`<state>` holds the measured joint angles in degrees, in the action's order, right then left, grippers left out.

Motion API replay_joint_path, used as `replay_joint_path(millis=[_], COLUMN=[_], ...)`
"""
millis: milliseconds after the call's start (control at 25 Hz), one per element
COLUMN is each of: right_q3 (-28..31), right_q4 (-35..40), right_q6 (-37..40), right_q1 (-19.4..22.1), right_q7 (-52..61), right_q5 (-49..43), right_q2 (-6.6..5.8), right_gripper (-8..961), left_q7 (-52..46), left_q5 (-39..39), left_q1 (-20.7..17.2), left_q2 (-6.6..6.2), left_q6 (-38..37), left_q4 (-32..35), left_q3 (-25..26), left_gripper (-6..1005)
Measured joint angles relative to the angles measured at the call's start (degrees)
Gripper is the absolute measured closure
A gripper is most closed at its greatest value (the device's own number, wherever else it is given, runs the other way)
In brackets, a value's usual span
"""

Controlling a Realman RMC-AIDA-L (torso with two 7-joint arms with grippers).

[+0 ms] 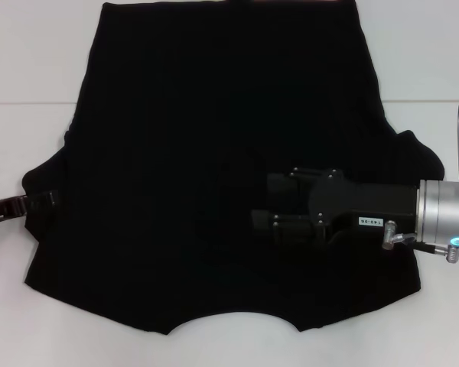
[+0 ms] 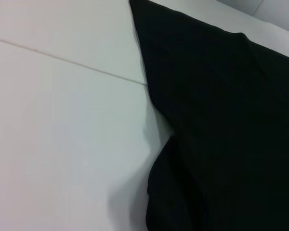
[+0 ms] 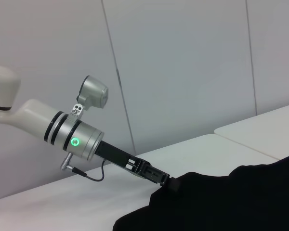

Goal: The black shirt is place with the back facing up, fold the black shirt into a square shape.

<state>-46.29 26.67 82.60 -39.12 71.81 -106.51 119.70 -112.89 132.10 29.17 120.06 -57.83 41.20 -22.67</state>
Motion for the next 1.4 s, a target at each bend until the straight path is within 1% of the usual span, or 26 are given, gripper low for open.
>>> replay_joint_path(millis=[200,400,520,840,960,1160,1400], right_q3=[0.2,0.2,0.2,0.3,0.3,0.3,0.1], right_q4=[0.1,0.3,0.4,0.5,0.4,0.2,-0.8], right_q6=[0.0,0.0,0.0,0.0,0.0,-0.2,-1.1], right_q1=[-0.1,-0.3,-0.5,-0.8,-0.8,-0.8,-0.9], right_q7=[0.0,0.0,0.0,0.1,0.1,0.1,0.1], right_q5=[0.0,0.0,0.0,0.1,1.0,1.6,2.7], right_q2=[0.0,0.0,0.0,0.0,0.0,0.0,0.07], right_gripper=[161,161,161,162,162,162,162], left_q7=[0.5,1.2,1.3,1.3,1.3,1.3,1.0], left_q5=[0.0,0.1,0.1,-0.4,-0.4,-0.3,-0.1], left_q1=[0.4,1.0,1.4,1.6,1.6,1.5,0.7], left_q2=[-0.09,-0.42,-0.4,-0.2,-0.31,-0.4,-0.25], left_q6=[0.3,2.3,4.2,5.1,5.2,5.6,6.0], left_q4=[-0.1,-1.5,-2.1,-1.8,-1.8,-1.7,0.0], left_q3=[-0.1,-0.5,-2.7,-3.5,-3.3,-3.2,-3.1], left_gripper=[183,352,418,593,826,1000,1001])
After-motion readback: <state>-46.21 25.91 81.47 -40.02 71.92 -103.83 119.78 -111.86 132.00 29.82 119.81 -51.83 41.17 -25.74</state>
